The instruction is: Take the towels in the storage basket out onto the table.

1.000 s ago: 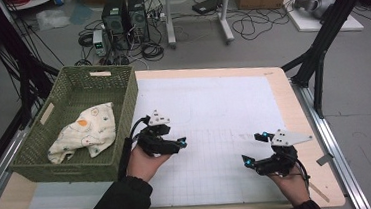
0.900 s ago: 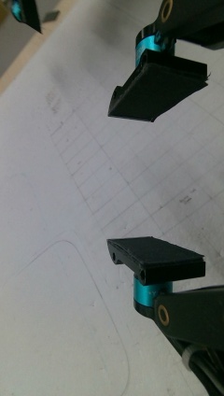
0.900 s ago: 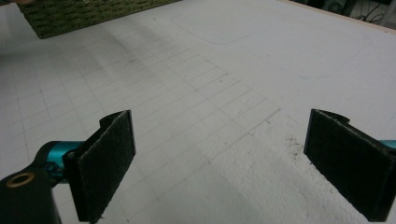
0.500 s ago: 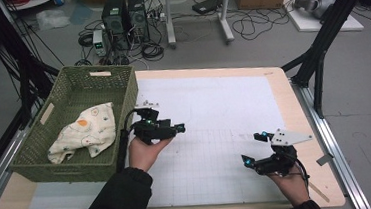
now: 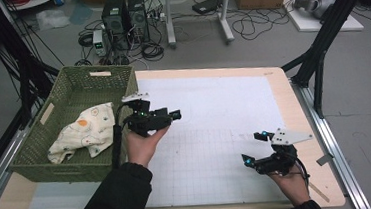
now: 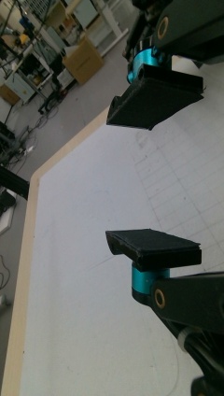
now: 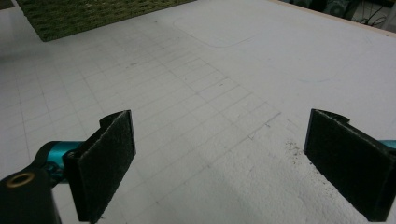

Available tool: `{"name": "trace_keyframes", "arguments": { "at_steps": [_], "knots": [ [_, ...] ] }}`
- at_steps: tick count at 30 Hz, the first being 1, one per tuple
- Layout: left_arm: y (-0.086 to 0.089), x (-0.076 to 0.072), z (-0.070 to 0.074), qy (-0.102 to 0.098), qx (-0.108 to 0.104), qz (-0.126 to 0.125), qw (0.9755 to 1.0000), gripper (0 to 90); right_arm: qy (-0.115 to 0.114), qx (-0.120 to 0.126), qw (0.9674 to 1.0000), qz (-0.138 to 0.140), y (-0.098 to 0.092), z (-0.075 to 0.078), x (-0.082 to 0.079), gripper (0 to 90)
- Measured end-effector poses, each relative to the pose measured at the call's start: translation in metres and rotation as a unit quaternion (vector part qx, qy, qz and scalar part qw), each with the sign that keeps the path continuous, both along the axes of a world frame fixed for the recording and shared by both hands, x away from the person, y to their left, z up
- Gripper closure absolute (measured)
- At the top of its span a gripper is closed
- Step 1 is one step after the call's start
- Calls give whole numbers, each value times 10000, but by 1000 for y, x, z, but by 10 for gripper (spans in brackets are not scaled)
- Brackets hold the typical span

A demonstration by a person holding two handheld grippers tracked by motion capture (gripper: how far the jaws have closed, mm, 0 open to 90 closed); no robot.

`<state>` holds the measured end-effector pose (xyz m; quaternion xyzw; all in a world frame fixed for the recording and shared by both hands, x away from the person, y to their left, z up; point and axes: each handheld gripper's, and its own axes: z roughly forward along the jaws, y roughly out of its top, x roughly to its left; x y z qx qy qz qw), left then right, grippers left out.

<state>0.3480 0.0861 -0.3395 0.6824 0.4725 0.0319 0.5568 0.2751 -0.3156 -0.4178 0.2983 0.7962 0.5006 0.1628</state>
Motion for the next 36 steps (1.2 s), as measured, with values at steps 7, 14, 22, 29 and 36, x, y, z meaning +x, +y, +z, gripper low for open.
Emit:
{"name": "trace_keyframes", "arguments": {
  "at_steps": [7,14,22,29,36],
  "knots": [
    [24,9,13,305,-311,43,9990,387,-32,10,10000,36,0,0,1,81],
    [46,17,22,512,-377,-228,9977,407,-44,-19,10000,64,1,0,1,81],
    [75,29,30,589,-303,-626,9958,416,-37,-4,10000,69,1,0,2,82],
    [97,40,32,689,-232,-765,9944,425,-30,-11,10000,71,2,0,3,81],
    [115,48,29,885,-358,-724,9928,430,-10,-9,10000,86,2,0,4,81]
  ]
}}
